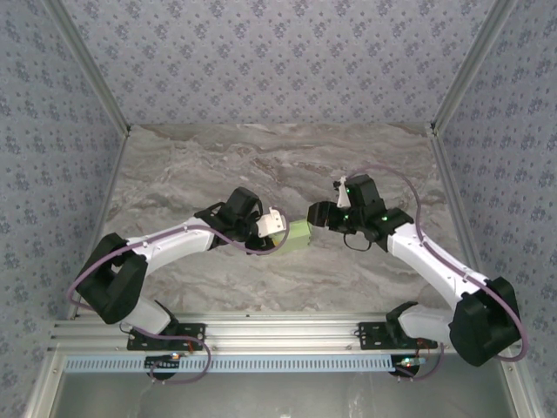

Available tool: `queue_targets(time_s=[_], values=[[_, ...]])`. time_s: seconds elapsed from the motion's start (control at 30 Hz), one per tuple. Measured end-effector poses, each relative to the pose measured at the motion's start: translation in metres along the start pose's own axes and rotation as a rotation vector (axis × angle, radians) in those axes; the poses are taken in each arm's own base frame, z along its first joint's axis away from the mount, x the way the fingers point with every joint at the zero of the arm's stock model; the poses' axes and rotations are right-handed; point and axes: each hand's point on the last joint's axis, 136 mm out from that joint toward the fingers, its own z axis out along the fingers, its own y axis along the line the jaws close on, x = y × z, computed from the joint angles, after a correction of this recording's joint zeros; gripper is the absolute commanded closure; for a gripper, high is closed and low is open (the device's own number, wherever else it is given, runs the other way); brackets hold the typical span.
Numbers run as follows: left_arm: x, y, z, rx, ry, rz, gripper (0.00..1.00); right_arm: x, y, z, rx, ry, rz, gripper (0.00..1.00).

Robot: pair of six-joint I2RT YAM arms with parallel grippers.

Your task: Fold the paper box

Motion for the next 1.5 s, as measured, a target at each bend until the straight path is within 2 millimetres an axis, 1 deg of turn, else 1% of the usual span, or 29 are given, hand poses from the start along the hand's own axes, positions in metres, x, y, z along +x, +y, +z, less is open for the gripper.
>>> queue_targets(time_s=[0.03,0.07,0.1,0.13,0.2,0.23,0.3,0.33,0.43,0.47,0.5,0.53,0.67,0.77,0.87,0.97,1.07,1.17,1.23,1.3,1.37,1.4,1.43,1.5], values=[[0.000,0.000,0.000,0.000,0.000,0.006,0.52,-0.001,-0.004,0.000,0.005,0.002,0.046,0.41],[0.000,0.000,0.000,0.000,-0.002,0.011,0.51,-0.003,-0.008,-0.001,0.009,0.004,0.083,0.51],[0.000,0.000,0.000,0.000,-0.002,0.019,0.51,-0.007,-0.015,-0.001,0.017,0.001,0.130,0.59],[-0.001,0.000,0.000,0.001,-0.003,0.029,0.51,-0.011,-0.023,-0.001,0.028,-0.003,0.191,0.59],[-0.001,-0.001,0.000,0.006,-0.005,0.050,0.51,-0.015,-0.038,-0.001,0.031,-0.003,0.270,0.52],[-0.001,-0.001,0.000,0.010,-0.007,0.062,0.51,-0.015,-0.047,0.000,0.037,0.003,0.310,0.41],[-0.002,-0.002,0.001,0.022,-0.008,0.083,0.49,-0.013,-0.057,0.002,0.043,0.021,0.369,0.06],[-0.003,-0.001,0.002,0.025,-0.010,0.092,0.48,-0.012,-0.059,0.004,0.043,0.034,0.388,0.00],[-0.003,0.001,0.004,0.038,-0.015,0.104,0.40,-0.004,-0.059,0.007,0.036,0.079,0.439,0.00],[-0.003,0.003,0.004,0.038,-0.017,0.105,0.33,-0.002,-0.058,0.008,0.033,0.091,0.456,0.00],[-0.003,0.005,0.004,0.037,-0.020,0.105,0.19,0.000,-0.058,0.009,0.031,0.105,0.477,0.00],[-0.003,0.007,0.003,0.036,-0.023,0.099,0.01,0.002,-0.058,0.010,0.031,0.116,0.494,0.00],[-0.002,0.011,0.001,0.035,-0.031,0.080,0.01,0.007,-0.058,0.013,0.046,0.149,0.507,0.00],[-0.008,0.012,-0.005,0.025,-0.053,0.074,0.01,0.002,-0.057,0.012,0.074,0.148,0.441,0.00],[-0.023,0.016,-0.022,-0.017,-0.110,0.070,0.01,-0.011,-0.054,0.009,0.100,0.118,0.312,0.00],[-0.037,0.021,-0.048,-0.089,-0.178,0.029,0.01,-0.024,-0.049,0.006,0.118,0.081,0.144,0.00],[-0.044,0.034,-0.078,-0.210,-0.208,-0.076,0.01,-0.029,-0.042,0.006,0.118,0.069,-0.014,0.00],[-0.044,0.046,-0.109,-0.323,-0.229,-0.217,0.01,-0.035,-0.029,0.005,0.095,0.066,-0.216,0.00],[-0.039,0.052,-0.129,-0.386,-0.247,-0.341,0.01,-0.036,-0.014,0.006,0.073,0.065,-0.423,0.00],[-0.030,0.056,-0.147,-0.454,-0.260,-0.486,0.01,-0.029,0.001,0.010,0.050,0.075,-0.646,0.00],[-0.012,0.060,-0.164,-0.539,-0.256,-0.677,0.01,-0.014,0.016,0.015,0.022,0.103,-0.908,0.00],[-0.002,0.062,-0.171,-0.571,-0.252,-0.756,0.01,-0.007,0.021,0.017,0.010,0.116,-1.008,0.00],[0.009,0.062,-0.177,-0.598,-0.251,-0.835,0.01,0.001,0.027,0.019,-0.011,0.132,-1.125,0.00],[0.028,0.063,-0.184,-0.633,-0.266,-0.980,0.01,0.014,0.034,0.020,-0.044,0.163,-1.300,0.00]])
